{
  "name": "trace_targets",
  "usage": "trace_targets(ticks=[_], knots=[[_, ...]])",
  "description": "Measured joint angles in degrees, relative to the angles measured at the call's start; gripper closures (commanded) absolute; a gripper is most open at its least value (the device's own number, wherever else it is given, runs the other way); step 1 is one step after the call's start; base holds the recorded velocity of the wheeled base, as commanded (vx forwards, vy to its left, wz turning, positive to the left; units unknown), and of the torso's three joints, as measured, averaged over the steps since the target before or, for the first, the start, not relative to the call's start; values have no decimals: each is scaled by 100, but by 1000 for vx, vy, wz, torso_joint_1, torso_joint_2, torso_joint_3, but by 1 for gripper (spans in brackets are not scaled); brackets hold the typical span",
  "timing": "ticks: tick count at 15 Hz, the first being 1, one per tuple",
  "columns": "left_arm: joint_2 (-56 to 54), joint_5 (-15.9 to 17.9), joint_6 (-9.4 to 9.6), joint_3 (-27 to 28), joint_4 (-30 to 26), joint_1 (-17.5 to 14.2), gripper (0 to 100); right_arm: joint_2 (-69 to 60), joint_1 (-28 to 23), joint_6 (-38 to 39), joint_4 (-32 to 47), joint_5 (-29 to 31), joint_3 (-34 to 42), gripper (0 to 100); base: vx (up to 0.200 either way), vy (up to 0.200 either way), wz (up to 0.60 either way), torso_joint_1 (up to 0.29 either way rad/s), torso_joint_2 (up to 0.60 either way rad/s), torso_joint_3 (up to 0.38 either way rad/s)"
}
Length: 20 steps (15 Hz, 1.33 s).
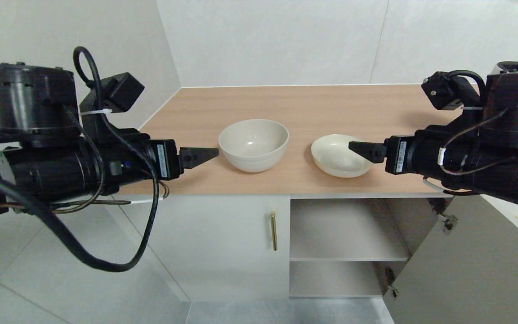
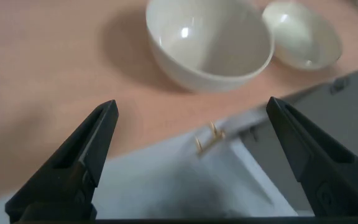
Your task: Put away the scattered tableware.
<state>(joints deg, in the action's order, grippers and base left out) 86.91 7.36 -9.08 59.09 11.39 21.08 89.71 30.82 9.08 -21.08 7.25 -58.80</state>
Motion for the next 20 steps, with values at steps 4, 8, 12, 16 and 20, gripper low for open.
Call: trace_targets(ticks=[4, 8, 12, 16, 20], knots=[[304, -851, -1123, 874, -627, 411, 0, 205, -78, 156, 204, 719, -416, 0, 0, 0, 0, 0, 0, 0], [979, -2219, -1495, 1679, -655, 731, 0, 450, -76, 162, 239, 1081, -612, 0, 0, 0, 0, 0, 0, 0], [1612, -2441, -1525, 2170, -742, 742, 0, 581, -122, 284, 413, 1091, -733, 0, 0, 0, 0, 0, 0, 0], [1985, -2504, -1517, 2299, -727, 592, 0, 627, -139, 334, 411, 1128, -741, 0, 0, 0, 0, 0, 0, 0], [2249, -2509, -1517, 2371, -723, 551, 100, 631, -146, 358, 389, 1181, -749, 0, 0, 0, 0, 0, 0, 0]])
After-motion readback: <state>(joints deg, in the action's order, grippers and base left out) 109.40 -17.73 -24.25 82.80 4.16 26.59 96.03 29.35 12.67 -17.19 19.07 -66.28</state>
